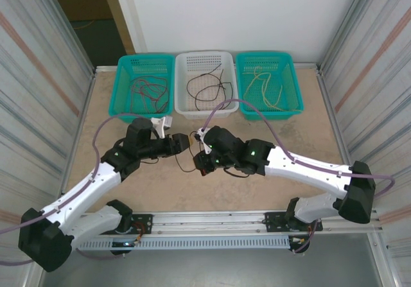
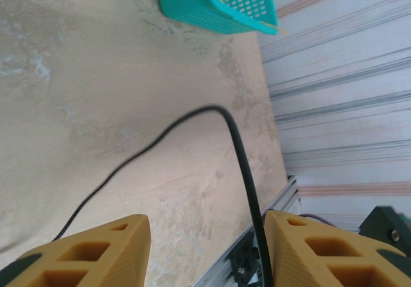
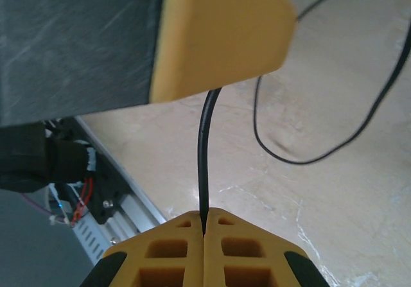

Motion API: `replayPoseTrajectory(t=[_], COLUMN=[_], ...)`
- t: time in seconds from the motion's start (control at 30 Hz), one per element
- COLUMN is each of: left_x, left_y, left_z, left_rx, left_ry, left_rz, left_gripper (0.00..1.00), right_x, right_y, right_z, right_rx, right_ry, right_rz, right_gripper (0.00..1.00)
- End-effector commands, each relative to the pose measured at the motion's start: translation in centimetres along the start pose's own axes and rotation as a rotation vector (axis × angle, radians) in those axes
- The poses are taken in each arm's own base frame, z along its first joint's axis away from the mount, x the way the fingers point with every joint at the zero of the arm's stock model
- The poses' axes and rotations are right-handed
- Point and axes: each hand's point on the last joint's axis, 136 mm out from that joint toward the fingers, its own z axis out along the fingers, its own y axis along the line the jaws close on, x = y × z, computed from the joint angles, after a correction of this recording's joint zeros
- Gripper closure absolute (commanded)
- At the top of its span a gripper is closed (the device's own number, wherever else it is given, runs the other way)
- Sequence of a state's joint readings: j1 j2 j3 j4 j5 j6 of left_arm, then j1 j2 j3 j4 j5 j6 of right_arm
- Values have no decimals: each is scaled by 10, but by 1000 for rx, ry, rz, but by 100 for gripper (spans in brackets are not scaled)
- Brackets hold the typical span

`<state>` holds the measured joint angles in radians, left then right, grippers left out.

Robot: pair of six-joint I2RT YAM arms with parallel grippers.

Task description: Untangle the cables

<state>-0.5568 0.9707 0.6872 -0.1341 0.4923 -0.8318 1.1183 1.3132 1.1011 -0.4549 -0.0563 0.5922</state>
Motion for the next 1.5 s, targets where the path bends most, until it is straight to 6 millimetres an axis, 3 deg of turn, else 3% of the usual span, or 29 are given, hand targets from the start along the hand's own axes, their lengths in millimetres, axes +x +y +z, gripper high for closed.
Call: replayPoseTrajectory(t=[0.0,0.4,0.43,0.53,0.6,0.8,1.1,1.27,1.47], left_x=[-10,-4,-7,-14,-19,-29,-48,-55,-60], left_y=[-24,-24,-26,-29,-38,-63,-96,-107,-111], left_z=[-2,-1,-3,-11,-15,-27,-49,-57,-65], left_rx=[88,104,95,56,62,96,144,168,173], left_ry=[-29,-6,-14,-35,-43,-54,-125,-155,-197], left_rz=[10,-14,-3,25,49,85,103,99,101], left_gripper=[54,97,100,100,100,100,100,100,100], right_x=[-5,-16,-18,-26,-28,-36,-40,-37,-31], right_y=[14,13,8,-19,-34,-65,-77,-86,-87], right_z=[-7,-8,-10,-20,-29,-35,-11,4,18], right_rx=[-67,-46,-15,118,164,101,94,92,83], right_ry=[-29,-71,-84,-157,-201,-290,-325,-316,-280], right_rz=[-32,-25,-18,12,43,206,205,239,257], right_gripper=[100,100,95,55,38,24,20,28,47])
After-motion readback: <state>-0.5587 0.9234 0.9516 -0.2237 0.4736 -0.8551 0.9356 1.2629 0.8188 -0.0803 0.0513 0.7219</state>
